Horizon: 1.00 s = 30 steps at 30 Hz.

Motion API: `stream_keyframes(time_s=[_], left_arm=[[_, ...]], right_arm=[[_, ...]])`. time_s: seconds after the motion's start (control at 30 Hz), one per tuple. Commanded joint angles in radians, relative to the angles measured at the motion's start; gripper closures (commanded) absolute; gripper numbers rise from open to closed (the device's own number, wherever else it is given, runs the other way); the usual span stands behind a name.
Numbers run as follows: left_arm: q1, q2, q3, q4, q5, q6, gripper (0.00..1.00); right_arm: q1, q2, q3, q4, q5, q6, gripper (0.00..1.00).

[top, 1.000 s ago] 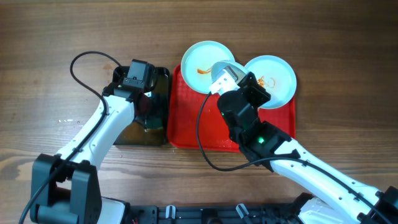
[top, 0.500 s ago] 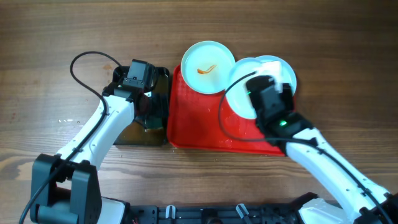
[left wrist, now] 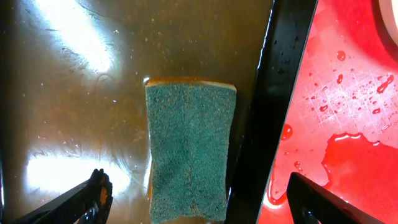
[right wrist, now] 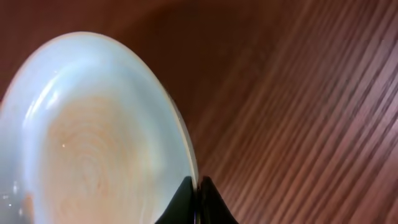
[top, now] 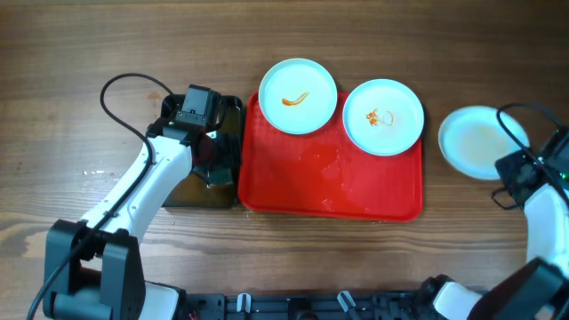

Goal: Clean dirty plates on tray and stack at the side
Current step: 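Lift the front plate with right gripper and place it right of tray, then drag the back-right plate forward with right gripper and grip its rim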

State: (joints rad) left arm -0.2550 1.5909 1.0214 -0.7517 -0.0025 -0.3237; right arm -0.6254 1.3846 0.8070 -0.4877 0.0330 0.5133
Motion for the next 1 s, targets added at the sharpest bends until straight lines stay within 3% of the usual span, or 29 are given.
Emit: stream_keyframes(time_s=[0.0,0.07,0.1,0.13,0.17,0.3,0.4,0.53,0.8,0.97], left_arm=[[0.002,-0.011,0.014,0.003,-0.010,-0.002,0.12],[0.002,-0.011,0.014,0.003,-0.010,-0.002,0.12],[0.002,-0.011,0.014,0.003,-0.010,-0.002,0.12],[0.002,-0.011,0.014,0.003,-0.010,-0.002,0.12],[0.002,-0.011,0.014,0.007,-0.010,-0.002,0.12],[0.002,-0.011,0.014,0.014,-0.009,-0.002,0.11],[0.002,-0.011,0.014,0.014,-0.009,-0.006,0.11],[0.002,-0.011,0.013,0.014,-0.006,-0.006,0.11],[0.002,-0.007,0.013,0.015,-0.006,-0.006,0.10],[0.002,-0.007,0.013,0.018,-0.006,-0.006,0.10]], right_arm=[[-0.007,0.074,-0.011,0.039,-0.028,0.011,0.88],[-0.007,0.097,-0.011,0.073,-0.035,0.010,0.88],[-0.007,0.097,-0.010,0.087,-0.040,0.010,0.84],[-0.007,0.096,-0.009,0.101,-0.081,0.003,0.71],[-0.007,0.096,-0.009,0.138,-0.254,-0.063,0.64],[0.037,0.096,-0.009,0.199,-0.655,-0.189,0.53],[0.178,0.098,-0.009,0.179,-0.634,-0.245,0.47],[0.389,0.103,-0.010,0.177,-0.377,-0.189,0.41],[0.482,0.278,-0.010,0.191,-0.277,0.058,0.44],[0.482,0.342,-0.010,0.167,-0.293,0.062,0.81]])
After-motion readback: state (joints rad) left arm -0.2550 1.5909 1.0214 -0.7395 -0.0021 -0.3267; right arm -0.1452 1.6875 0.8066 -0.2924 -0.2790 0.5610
